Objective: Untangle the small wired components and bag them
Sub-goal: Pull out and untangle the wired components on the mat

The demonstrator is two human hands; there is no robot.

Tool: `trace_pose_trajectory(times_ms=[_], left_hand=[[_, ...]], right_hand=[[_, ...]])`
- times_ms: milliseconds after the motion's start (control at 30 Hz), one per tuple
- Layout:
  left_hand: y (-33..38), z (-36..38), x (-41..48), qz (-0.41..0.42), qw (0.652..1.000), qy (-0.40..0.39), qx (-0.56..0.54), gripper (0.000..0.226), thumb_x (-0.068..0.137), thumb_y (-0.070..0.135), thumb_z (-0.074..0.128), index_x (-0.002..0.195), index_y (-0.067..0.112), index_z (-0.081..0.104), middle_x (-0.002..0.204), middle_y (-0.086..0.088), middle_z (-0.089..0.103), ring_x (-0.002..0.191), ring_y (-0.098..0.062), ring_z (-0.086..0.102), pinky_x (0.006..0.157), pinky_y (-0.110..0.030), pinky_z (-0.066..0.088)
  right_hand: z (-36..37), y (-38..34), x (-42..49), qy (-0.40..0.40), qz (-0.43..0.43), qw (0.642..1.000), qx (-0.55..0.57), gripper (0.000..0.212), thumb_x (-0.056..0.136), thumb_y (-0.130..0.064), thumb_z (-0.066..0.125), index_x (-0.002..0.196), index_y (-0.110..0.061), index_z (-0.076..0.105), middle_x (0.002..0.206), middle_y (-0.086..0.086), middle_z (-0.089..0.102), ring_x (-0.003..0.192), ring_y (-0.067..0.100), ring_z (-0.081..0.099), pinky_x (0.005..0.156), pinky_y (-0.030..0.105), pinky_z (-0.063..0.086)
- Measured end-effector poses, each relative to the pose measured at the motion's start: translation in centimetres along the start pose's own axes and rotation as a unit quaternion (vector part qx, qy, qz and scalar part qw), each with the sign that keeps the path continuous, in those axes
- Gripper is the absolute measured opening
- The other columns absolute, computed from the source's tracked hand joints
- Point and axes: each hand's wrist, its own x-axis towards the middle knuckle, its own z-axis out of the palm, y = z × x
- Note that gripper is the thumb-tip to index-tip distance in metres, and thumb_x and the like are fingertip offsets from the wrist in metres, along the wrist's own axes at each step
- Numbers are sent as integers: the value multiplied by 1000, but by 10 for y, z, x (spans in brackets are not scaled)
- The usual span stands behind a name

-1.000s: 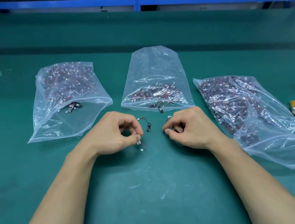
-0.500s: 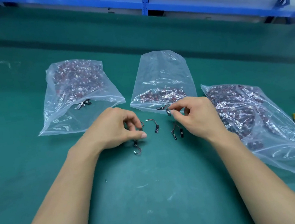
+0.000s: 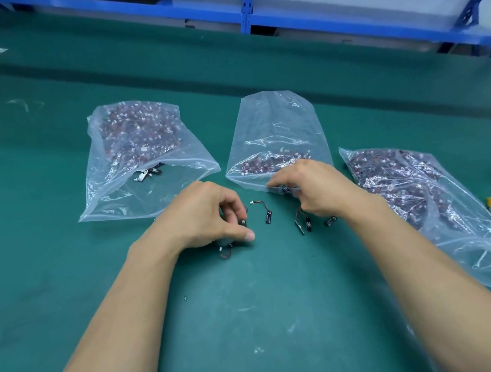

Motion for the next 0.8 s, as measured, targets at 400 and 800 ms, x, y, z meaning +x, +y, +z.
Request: trace_pose_trajectory(times_ms=[400, 800], left_hand=[[-1, 4, 1, 56, 993, 106, -6, 15, 80, 46, 78, 73, 34, 71, 67, 24, 69, 53, 2, 50, 56, -23, 34], [-3, 7, 4, 38, 988, 149, -5, 16, 84, 45, 74, 74, 34, 72, 68, 22, 68, 58, 5, 52, 57, -23, 34]], right_hand=[[-3, 3, 2, 28, 4, 998, 64, 22, 95, -15, 67, 112, -25, 75, 111, -5, 67, 105, 20, 61, 90, 40, 48], [10, 6, -11, 213, 111, 903, 356, 34, 90, -5, 69, 80, -38, 69, 78, -20, 68, 74, 7, 60, 69, 16, 46]])
